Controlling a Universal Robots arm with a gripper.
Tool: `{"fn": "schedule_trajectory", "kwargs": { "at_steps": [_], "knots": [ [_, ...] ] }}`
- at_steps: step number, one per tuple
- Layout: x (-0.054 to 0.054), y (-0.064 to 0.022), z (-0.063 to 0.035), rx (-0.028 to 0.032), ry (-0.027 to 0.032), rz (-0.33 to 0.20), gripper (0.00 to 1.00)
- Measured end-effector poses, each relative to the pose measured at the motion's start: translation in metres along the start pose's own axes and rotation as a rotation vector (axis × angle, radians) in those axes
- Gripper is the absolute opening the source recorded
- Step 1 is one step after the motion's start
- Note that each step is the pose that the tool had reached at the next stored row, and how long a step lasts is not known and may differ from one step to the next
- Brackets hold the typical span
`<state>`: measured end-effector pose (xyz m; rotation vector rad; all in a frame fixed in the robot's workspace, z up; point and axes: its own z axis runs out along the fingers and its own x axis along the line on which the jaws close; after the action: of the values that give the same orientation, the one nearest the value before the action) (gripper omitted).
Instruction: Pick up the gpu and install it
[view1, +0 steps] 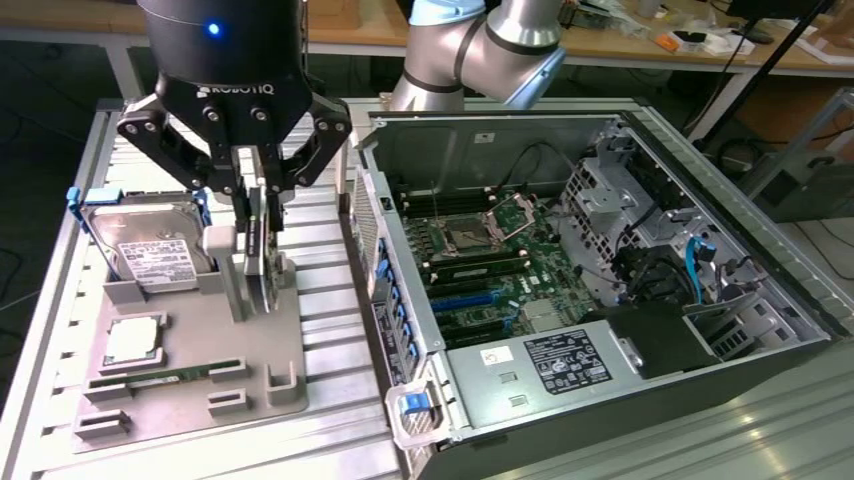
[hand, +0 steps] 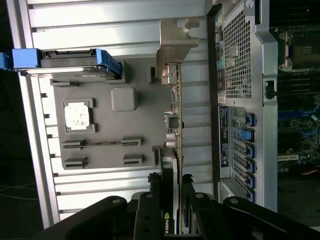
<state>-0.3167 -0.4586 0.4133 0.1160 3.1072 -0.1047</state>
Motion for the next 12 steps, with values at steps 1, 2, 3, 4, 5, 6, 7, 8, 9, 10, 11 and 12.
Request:
{"fn": "schedule_trajectory", "kwargs": {
  "at_steps": [1, 2, 3, 4, 5, 6, 7, 8, 9, 10, 11, 12],
  "knots": [
    [0.0000, -0.0001, -0.0009, 0.0018, 0.0000, 0.000, 0.27],
    [-0.0001, -0.0001, -0.0017, 0.0035, -0.0001, 0.000, 0.27],
    [-0.0001, -0.0002, -0.0025, 0.0053, -0.0003, 0.000, 0.27],
    [-0.0001, -0.0002, -0.0033, 0.0071, -0.0005, 0.000, 0.27],
    [-0.0001, -0.0003, -0.0041, 0.0091, -0.0006, 0.000, 0.27],
    [-0.0001, -0.0003, -0.0051, 0.0114, -0.0007, 0.000, 0.27],
    [-0.0002, -0.0003, -0.0058, 0.0133, -0.0008, 0.000, 0.27],
    [-0.0002, -0.0004, -0.0066, 0.0156, -0.0011, 0.000, 0.27],
    [-0.0002, -0.0004, -0.0073, 0.0177, -0.0013, 0.000, 0.27],
    [-0.0003, -0.0004, -0.0078, 0.0199, -0.0016, -0.001, 0.27],
    [-0.0003, -0.0004, -0.0081, 0.0217, -0.0018, -0.001, 0.27],
    [-0.0003, -0.0005, -0.0081, 0.0228, -0.0018, -0.001, 0.27]
  ]
}}
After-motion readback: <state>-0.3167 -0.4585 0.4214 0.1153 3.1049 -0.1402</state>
